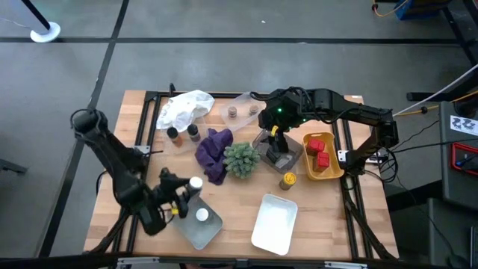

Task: Sort spices by type
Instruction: Put the white seasoning bottle into the gray bin

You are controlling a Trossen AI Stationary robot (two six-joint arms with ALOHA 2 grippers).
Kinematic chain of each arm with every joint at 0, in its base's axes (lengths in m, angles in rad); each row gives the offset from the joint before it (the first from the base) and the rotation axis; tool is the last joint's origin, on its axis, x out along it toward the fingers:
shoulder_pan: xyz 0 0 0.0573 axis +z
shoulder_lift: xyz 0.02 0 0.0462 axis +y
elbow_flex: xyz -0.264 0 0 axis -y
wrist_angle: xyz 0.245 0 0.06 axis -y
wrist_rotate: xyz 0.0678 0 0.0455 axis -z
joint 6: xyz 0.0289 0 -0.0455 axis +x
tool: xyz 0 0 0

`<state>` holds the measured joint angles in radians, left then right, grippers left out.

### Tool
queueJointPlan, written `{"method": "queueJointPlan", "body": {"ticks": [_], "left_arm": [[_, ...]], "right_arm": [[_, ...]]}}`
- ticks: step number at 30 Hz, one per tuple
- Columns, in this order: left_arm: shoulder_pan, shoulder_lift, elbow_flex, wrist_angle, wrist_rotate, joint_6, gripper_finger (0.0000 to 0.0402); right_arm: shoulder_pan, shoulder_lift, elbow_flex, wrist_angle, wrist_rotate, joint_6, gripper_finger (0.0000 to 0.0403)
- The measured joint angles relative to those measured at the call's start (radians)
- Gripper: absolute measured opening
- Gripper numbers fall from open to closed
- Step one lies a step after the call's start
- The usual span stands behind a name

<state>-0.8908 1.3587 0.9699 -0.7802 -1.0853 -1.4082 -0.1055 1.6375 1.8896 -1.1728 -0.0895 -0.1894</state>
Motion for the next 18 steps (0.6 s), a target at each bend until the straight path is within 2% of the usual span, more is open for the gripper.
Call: {"method": "queueJointPlan", "body": {"ticks": [8,18], "left_arm": [[-0.092,0.166,0.0,0.001,-0.06,-0.153,0.0173],[-0.125,0.332,0.0,0.015,-0.148,-0.229,0.0173]], "right_arm": [[0.0,0.0,0.0,0.004,0.0,0.05,0.028],[0.0,0.0,0.0,0.004,0.0,0.119,0.028]]}}
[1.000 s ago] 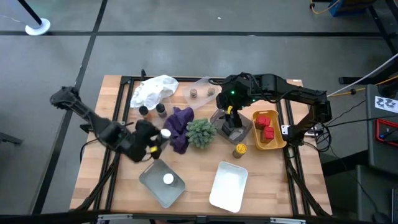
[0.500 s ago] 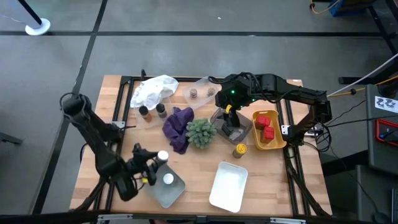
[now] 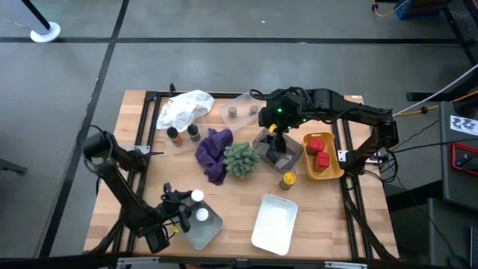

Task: Sort spices by type
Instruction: Put the white seasoning bottle into the gray bin

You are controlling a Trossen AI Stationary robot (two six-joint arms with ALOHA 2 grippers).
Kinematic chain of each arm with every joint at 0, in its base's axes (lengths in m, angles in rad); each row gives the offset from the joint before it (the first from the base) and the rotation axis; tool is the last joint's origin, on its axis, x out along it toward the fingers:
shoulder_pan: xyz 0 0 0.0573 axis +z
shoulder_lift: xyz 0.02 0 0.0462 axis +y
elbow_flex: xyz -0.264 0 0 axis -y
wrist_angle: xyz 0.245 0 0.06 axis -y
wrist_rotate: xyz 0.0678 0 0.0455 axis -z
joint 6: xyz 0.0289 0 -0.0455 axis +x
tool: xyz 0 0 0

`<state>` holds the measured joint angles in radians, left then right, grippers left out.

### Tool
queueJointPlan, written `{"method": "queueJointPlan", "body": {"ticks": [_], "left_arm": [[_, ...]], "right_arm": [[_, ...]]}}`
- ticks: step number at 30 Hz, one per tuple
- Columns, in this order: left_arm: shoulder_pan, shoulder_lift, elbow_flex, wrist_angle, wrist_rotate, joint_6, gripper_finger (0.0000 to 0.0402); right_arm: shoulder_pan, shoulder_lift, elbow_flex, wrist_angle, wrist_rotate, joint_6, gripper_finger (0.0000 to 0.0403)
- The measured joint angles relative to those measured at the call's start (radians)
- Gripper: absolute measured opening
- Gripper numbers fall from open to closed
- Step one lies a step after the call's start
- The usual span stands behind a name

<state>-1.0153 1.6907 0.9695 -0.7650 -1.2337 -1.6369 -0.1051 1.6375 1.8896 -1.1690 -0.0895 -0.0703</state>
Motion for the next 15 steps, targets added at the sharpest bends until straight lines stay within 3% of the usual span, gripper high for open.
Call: {"method": "queueJointPlan", "body": {"ticks": [11,15], "left_arm": [[0.0,0.109,0.0,0.019,-0.031,-0.034,0.0174],[0.0,0.126,0.0,0.026,-0.026,-0.032,0.0207]], "right_arm": [[0.0,0.0,0.0,0.001,0.0,0.017,0.028],[0.0,0.0,0.0,0.001,0.0,0.017,0.028]]}}
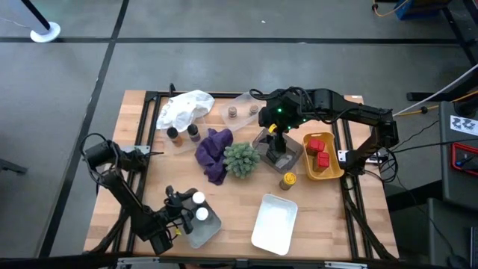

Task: Sort spices by type
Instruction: Put the white seasoning bottle into the gray bin, then put the yellow seasoning can into the white bin

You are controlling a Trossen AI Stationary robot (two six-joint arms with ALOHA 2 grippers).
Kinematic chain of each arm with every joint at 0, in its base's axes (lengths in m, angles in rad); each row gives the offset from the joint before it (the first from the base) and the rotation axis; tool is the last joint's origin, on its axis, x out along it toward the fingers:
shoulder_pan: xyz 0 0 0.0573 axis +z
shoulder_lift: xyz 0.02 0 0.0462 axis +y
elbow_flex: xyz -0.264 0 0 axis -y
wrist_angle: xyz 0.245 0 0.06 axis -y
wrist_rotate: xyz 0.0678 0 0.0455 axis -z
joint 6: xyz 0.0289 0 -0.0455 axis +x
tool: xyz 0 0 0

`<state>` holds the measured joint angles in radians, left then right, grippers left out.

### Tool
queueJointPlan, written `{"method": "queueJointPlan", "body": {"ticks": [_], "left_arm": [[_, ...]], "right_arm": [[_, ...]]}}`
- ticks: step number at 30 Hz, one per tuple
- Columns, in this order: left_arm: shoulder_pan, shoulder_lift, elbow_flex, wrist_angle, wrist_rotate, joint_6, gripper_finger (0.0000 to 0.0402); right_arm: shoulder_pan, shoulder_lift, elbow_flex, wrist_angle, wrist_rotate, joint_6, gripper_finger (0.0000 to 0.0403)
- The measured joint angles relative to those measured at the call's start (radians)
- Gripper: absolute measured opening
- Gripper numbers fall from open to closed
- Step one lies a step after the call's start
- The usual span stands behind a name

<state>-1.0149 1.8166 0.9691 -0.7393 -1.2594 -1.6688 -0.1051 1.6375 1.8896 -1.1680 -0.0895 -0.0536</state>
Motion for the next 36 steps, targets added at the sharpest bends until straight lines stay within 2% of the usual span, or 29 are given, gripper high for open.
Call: {"method": "queueJointPlan", "body": {"ticks": [6,14,25,30,36], "left_arm": [[0.002,0.0,0.0,0.018,0.034,0.03,0.0237],[0.0,-0.006,0.002,0.044,0.048,0.079,0.0242],[0.0,-0.098,0.008,0.044,0.049,0.135,0.0243],[0.0,-0.135,0.008,0.044,-0.001,0.179,0.0243],[0.038,-0.21,0.008,0.012,-0.034,0.284,0.0243]], "right_arm": [[0.0,0.0,0.0,0.0,0.0,0.0,0.028],[0.0,0.0,0.0,0.0,0.0,0.0,0.028],[0.0,0.0,0.0,0.0,0.0,0.0,0.028],[0.0,0.0,0.0,-0.021,0.0,0.04,0.028],[0.004,0.0,0.0,-0.159,0.0,0.125,0.028]]}}
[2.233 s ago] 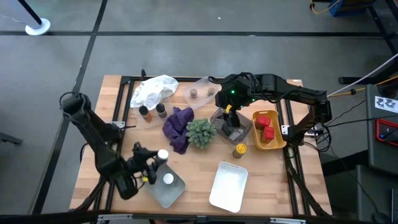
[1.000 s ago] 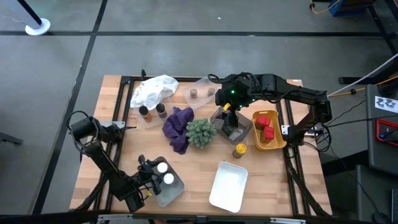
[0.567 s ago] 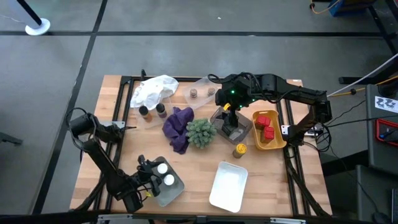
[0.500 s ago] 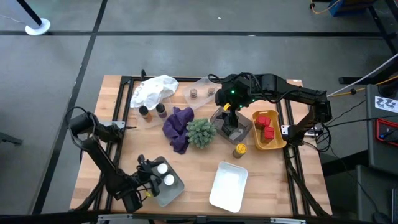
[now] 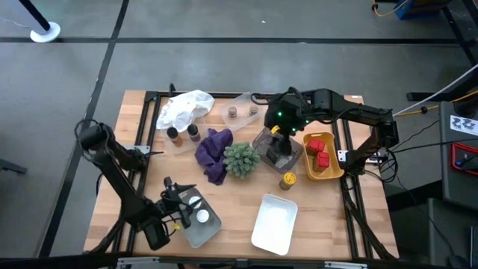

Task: Sort spices by type
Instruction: Put the yellow seasoning can into the white bin

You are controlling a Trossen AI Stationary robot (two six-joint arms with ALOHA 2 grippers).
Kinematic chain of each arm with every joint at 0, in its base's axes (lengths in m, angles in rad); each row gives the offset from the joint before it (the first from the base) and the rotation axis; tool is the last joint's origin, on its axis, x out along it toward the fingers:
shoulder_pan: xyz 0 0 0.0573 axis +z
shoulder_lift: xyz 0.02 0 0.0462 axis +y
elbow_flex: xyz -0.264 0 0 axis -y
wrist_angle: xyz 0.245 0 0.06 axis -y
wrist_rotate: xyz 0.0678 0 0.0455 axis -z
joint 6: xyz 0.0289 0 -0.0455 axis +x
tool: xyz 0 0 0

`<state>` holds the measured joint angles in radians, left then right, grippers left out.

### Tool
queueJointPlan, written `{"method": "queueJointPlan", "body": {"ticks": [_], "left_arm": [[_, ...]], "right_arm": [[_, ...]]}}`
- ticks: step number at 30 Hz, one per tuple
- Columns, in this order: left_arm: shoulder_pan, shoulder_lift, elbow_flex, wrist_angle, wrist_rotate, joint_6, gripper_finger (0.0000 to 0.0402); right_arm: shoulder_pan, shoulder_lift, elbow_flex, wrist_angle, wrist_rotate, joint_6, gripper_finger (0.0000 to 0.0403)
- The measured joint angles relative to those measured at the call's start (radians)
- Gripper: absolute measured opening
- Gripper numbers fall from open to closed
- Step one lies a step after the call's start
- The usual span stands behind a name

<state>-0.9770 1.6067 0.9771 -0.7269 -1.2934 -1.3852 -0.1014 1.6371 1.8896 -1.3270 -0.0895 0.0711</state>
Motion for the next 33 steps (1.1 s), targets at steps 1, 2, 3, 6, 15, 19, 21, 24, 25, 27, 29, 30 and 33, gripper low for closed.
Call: {"method": "queueJointPlan", "body": {"ticks": [1,2,3,6,15,19,21,24,25,27,29,30,33], "left_arm": [[0.011,-0.018,0.0,-0.008,-0.001,0.017,0.0243],[0.024,-0.035,0.0,-0.014,-0.002,0.037,0.0243],[0.037,-0.053,0.0,-0.02,-0.004,0.057,0.0243],[0.076,-0.106,0.0,-0.025,-0.008,0.145,0.0243],[0.178,-0.321,0.0,-0.03,-0.017,0.399,0.0243],[0.258,-0.424,-0.006,-0.032,-0.014,0.534,0.0235],[0.314,-0.461,-0.006,-0.032,0.013,0.623,0.0229],[0.416,-0.503,-0.006,-0.021,0.089,0.764,0.0222],[0.455,-0.512,-0.006,-0.008,0.121,0.812,0.022],[0.538,-0.523,-0.007,0.03,0.217,0.919,0.0215],[0.625,-0.529,-0.007,0.1,0.345,1.063,0.0211],[0.667,-0.528,-0.007,0.144,0.42,1.142,0.0209],[0.796,-0.527,-0.007,0.313,0.686,1.39,0.0203]], "right_arm": [[0.007,0.0,0.0,-0.025,0.0,0.01,0.028],[0.014,0.0,-0.005,-0.039,0.01,0.021,0.028],[0.023,-0.001,-0.011,-0.05,0.025,0.028,0.028],[0.062,-0.001,-0.02,-0.104,0.067,0.033,0.028],[0.169,-0.001,-0.021,-0.129,0.132,0.057,0.028],[0.191,-0.001,-0.021,-0.14,0.132,0.056,0.028],[0.196,-0.001,-0.021,-0.14,0.135,0.056,0.028],[0.196,-0.009,-0.021,-0.145,0.142,0.06,0.028],[0.196,-0.013,-0.02,-0.145,0.147,0.063,0.028],[0.195,-0.027,-0.02,-0.158,0.178,0.082,0.028],[0.195,-0.039,-0.02,-0.172,0.218,0.105,0.028],[0.195,-0.048,-0.02,-0.18,0.232,0.117,0.028],[0.195,-0.074,-0.02,-0.188,0.256,0.146,0.028]]}}
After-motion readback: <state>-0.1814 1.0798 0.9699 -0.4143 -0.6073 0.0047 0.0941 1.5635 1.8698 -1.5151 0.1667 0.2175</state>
